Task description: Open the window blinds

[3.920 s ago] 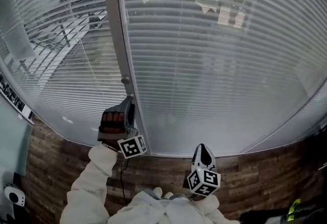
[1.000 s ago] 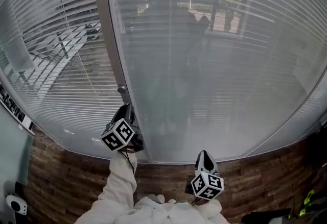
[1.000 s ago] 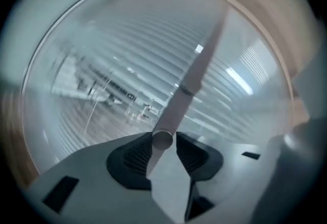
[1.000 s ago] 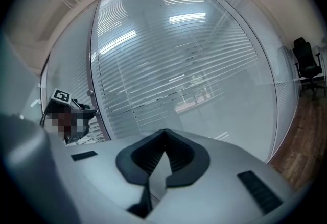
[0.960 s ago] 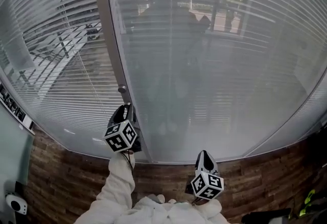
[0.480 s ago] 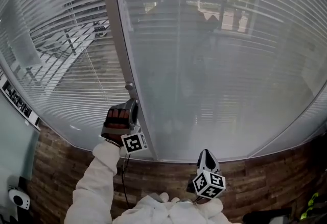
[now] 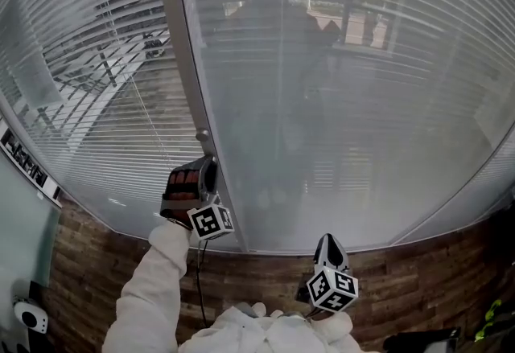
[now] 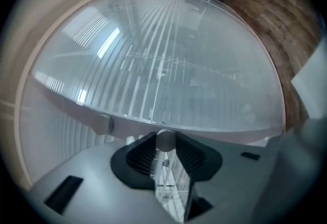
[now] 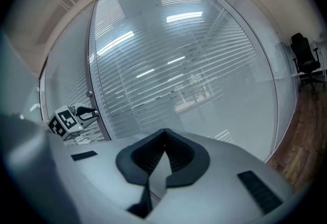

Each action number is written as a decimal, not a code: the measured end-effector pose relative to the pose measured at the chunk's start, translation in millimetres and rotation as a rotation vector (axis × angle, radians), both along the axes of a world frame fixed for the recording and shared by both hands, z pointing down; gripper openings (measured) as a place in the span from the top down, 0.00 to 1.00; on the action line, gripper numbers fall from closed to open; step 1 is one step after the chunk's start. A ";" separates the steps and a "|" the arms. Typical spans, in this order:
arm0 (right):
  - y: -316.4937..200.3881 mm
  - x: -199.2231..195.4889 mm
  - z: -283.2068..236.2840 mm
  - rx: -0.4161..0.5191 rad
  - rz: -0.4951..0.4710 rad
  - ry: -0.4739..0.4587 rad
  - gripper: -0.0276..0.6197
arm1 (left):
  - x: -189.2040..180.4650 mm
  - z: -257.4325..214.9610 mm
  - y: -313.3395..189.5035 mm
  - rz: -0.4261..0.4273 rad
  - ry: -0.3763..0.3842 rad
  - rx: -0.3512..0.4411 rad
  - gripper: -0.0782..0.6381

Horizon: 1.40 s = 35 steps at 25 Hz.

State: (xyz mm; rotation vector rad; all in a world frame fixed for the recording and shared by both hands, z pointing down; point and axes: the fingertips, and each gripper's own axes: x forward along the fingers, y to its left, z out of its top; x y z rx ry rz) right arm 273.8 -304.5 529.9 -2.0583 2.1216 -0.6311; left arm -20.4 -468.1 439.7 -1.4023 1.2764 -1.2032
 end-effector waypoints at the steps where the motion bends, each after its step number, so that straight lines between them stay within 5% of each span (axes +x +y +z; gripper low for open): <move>1: -0.7 -0.3 -0.1 0.000 0.000 0.001 0.94 | -0.7 0.0 -0.9 -0.004 0.067 0.001 0.72; 5: -3.9 -5.5 -1.6 0.005 -0.011 0.002 0.94 | -3.1 -1.3 -2.4 -0.046 0.308 0.002 0.72; 20: -11.6 -3.8 -1.7 0.004 -0.012 0.000 0.94 | -11.6 -7.0 -4.3 -0.135 1.007 -0.022 0.72; 35: -0.1 -4.4 -0.1 0.001 -0.017 -0.006 0.94 | -15.3 -9.9 1.5 -0.226 1.508 -0.073 0.72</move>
